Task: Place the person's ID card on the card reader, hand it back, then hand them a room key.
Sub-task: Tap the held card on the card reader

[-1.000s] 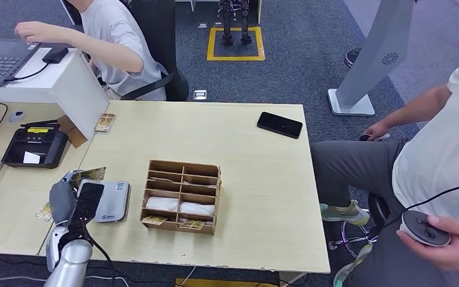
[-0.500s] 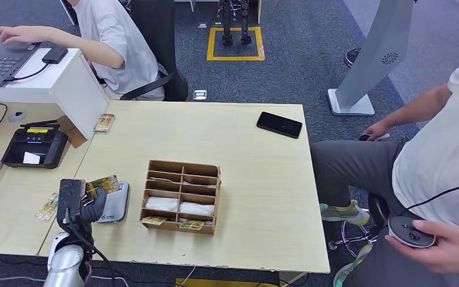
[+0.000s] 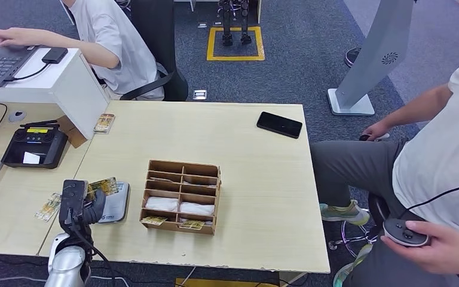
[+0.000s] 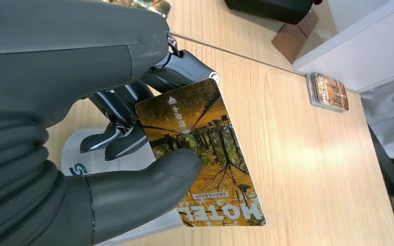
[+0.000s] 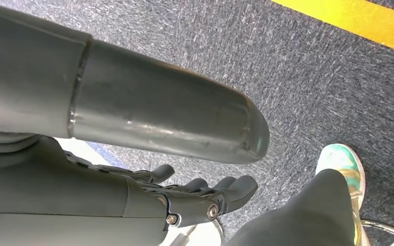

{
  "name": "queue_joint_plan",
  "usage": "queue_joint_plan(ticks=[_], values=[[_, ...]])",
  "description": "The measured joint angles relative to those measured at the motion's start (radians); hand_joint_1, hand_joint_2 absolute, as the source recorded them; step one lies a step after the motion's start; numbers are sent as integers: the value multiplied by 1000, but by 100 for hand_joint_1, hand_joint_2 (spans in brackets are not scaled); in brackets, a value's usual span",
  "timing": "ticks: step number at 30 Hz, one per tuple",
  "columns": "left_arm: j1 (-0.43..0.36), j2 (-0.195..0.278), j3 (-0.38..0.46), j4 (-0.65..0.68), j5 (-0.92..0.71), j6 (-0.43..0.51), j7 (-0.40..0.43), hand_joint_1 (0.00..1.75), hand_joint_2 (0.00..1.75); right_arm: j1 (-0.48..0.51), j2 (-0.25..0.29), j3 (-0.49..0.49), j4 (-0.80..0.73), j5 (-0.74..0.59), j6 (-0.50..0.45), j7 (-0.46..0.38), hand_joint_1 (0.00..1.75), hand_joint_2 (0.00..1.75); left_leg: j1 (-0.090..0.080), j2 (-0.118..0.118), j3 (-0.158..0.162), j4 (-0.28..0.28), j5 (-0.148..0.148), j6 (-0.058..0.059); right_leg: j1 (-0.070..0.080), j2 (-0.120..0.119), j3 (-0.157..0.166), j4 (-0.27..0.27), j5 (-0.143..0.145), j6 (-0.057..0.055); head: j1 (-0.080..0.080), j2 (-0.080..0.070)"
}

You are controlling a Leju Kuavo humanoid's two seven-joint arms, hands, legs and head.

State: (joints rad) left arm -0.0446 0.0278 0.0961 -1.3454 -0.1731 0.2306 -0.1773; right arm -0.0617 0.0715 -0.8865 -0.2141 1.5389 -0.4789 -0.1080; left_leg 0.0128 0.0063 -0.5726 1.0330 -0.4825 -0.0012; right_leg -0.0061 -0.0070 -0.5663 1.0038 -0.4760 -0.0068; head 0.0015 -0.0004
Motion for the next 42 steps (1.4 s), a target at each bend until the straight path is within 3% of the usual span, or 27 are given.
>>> queue_joint_plan(ticks=[16,42], values=[[1,5,-26,49,-206,50,30,175,175,-1,1,0,0,1,1,-9,0,0,0,0,0,0,0,0,0,0,0,0,0,0,0,0],[4,-5,-27,54,-270,52,35,175,175,-1,2,0,0,1,1,-17,0,0,0,0,0,0,0,0,0,0,0,0,0,0,0,0]])
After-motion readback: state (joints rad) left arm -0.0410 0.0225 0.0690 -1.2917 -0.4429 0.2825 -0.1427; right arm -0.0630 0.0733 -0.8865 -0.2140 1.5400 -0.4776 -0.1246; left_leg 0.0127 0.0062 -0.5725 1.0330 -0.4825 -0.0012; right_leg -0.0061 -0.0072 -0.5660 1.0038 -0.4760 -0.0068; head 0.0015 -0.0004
